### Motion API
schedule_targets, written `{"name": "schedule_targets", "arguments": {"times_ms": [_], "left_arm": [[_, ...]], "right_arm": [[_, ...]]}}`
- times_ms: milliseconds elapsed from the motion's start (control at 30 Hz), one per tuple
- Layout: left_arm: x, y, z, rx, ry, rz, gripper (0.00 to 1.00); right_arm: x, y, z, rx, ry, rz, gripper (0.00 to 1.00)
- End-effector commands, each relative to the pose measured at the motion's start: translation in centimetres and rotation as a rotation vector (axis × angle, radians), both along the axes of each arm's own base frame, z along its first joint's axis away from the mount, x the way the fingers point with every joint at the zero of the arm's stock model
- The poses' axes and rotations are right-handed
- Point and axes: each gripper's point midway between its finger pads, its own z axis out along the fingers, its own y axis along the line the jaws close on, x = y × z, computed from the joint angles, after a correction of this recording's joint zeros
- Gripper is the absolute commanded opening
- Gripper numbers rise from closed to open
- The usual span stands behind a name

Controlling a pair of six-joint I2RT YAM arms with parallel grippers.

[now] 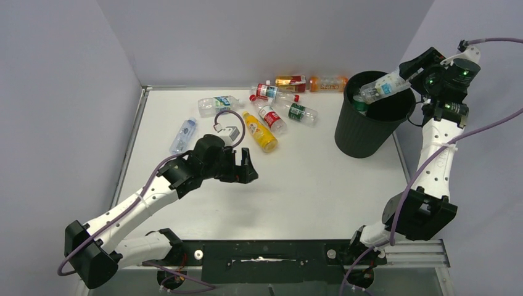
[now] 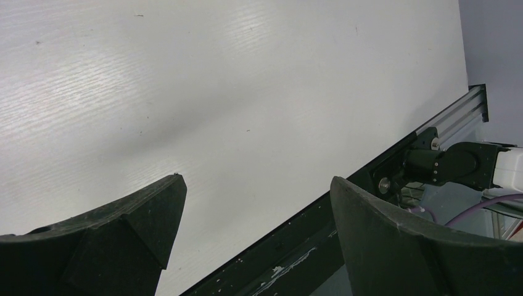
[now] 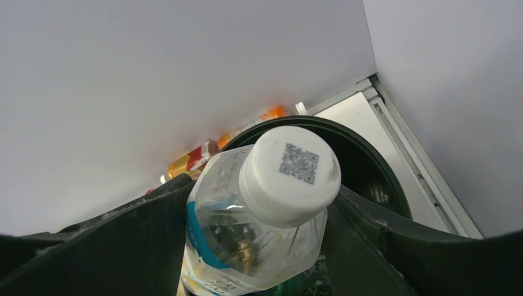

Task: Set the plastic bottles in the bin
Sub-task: Place the plastic bottle in the trash bin, then pick up the plastic bottle at the center of the board.

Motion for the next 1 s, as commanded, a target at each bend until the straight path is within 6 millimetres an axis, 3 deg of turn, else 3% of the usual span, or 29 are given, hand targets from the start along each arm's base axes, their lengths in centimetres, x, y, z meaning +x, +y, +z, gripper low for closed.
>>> {"name": "schedule_targets", "arguments": {"times_ms": [0,100,167,400,567,733,967], "left_arm": [[0.4,-0.6,1.1,-0.028,-0.037,-0.019,0.89],[0.3,-0.5,0.8,-0.02,-0.027,-0.02,0.88],[0.2,-0.5,0.6,-0.019,-0.021,-0.02,0.89],[0.4,-0.5,0.1,-0.009,-0.006,-0.002,0.89],[2.0,-0.2,-0.6,0.052,0.015,0.053,0.89],[5.6,0.0,-0.8,0.083,0.028,0.128,0.89],[10.8,0.5,-0.9,0.063,0.04,0.228,0.89]], "right_arm": [[0.9,-1.0,1.3,-0.061,-0.04,-0.011,0.72],[1.0,-1.0,0.9,-0.061,-0.027,-0.009,0.87],[0.9,-1.1,1.0,-0.064,-0.025,-0.01,0.92],[-0.2,-0.4,2.5,-0.089,-0.033,0.007,0.96],[-2.0,0.9,4.4,-0.096,-0.069,0.022,0.97],[-3.8,4.7,4.5,-0.081,-0.078,0.106,0.97],[-6.2,11.1,3.0,-0.066,-0.061,0.247,0.97]]}}
